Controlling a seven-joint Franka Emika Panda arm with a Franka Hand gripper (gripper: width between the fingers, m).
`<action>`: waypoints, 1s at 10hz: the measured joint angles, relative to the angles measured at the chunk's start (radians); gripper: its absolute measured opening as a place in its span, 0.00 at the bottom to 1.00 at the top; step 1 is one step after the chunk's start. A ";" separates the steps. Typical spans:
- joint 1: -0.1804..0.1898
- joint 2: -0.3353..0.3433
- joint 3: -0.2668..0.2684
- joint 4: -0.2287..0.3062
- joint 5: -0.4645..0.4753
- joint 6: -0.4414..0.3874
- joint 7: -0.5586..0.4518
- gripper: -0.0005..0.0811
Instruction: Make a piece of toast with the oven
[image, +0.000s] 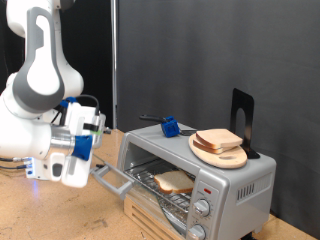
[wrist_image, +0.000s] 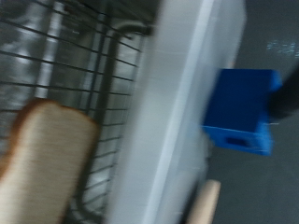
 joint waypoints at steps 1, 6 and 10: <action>0.004 -0.035 0.011 -0.020 0.020 -0.003 0.001 1.00; 0.046 -0.185 0.103 -0.119 0.115 0.144 0.083 1.00; 0.057 -0.191 0.143 -0.140 0.134 0.201 0.080 1.00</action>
